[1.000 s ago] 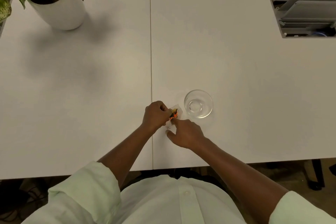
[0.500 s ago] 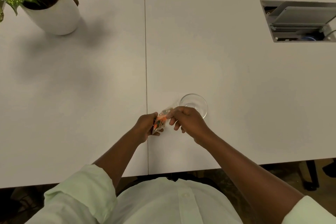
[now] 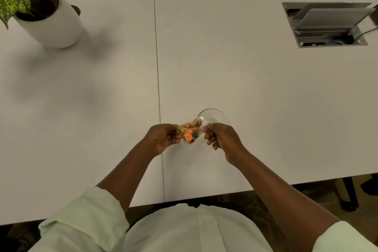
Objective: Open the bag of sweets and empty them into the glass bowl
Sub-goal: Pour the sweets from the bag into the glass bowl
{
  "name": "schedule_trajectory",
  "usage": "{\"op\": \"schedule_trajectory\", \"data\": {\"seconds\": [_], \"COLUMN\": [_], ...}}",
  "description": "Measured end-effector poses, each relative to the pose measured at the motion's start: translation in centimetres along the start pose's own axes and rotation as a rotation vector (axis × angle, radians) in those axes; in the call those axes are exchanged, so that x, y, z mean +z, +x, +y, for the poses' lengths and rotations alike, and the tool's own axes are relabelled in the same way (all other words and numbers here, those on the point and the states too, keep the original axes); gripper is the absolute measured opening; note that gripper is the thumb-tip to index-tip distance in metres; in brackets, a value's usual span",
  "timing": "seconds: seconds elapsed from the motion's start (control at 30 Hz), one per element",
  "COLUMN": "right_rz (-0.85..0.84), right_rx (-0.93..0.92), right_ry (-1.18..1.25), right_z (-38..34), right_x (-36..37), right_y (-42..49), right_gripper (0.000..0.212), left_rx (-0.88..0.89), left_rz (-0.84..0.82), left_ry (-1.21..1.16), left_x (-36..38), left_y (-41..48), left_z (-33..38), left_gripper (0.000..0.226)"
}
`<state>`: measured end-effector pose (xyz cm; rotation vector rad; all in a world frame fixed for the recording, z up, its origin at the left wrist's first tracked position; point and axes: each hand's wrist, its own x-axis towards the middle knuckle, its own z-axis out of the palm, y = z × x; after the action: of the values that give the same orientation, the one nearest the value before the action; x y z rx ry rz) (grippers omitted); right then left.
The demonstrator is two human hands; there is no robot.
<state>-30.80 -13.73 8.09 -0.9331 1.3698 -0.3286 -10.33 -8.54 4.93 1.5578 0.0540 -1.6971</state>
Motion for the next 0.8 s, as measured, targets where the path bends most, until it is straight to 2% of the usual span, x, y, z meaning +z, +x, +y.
{"op": "schedule_trajectory", "data": {"seconds": [0.1, 0.23, 0.5, 0.8], "right_rz": [0.03, 0.019, 0.039, 0.053], "right_rx": [0.03, 0.04, 0.048, 0.024], "right_ry": [0.017, 0.038, 0.092, 0.061], "right_z": [0.2, 0.2, 0.4, 0.7], "right_x": [-0.7, -1.3, -1.6, -2.2], "right_y": [0.6, 0.9, 1.1, 1.0], "right_gripper": [0.031, 0.031, 0.028, 0.03], "left_rx": [0.034, 0.098, 0.164, 0.219], "left_rz": [-0.042, 0.018, 0.05, 0.106], "left_ry": [0.014, 0.036, 0.295, 0.421], "left_x": [0.3, 0.8, 2.1, 2.4], "left_y": [0.0, 0.5, 0.7, 1.2], "left_z": [0.6, 0.9, 0.5, 0.3], "left_gripper": [0.009, 0.01, 0.011, 0.011]}}
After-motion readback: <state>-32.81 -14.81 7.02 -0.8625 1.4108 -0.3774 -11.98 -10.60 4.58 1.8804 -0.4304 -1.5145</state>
